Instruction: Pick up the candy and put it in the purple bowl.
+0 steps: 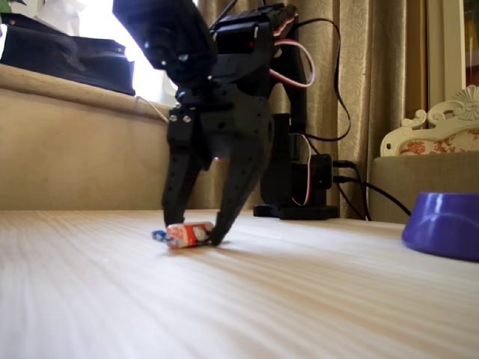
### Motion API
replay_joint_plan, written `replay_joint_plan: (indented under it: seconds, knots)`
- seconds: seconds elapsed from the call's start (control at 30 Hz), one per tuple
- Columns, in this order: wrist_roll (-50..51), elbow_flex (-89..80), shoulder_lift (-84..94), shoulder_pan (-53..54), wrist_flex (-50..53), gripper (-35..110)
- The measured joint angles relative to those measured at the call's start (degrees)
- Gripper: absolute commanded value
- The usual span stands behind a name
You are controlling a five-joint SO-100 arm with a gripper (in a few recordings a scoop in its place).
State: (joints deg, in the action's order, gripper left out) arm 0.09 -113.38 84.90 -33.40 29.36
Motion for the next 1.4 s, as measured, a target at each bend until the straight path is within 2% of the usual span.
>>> replay_joint_plan:
  seconds: [0.37, 0.57, 0.8, 0.97, 1.17, 1.4]
  knots:
    - [0.0, 2.0, 0.0, 1.3, 5.0, 0]
    - [-4.2, 3.8, 6.3, 1.0, 18.4, 0]
    - [-10.8, 16.9, 11.1, -4.9, 35.8, 0]
    - [-9.9, 24.3, 11.1, -10.4, 42.9, 0]
    - [-5.8, 29.1, 11.1, -19.3, 45.4, 0]
    - [-3.3, 29.2, 11.1, -31.3, 41.7, -1]
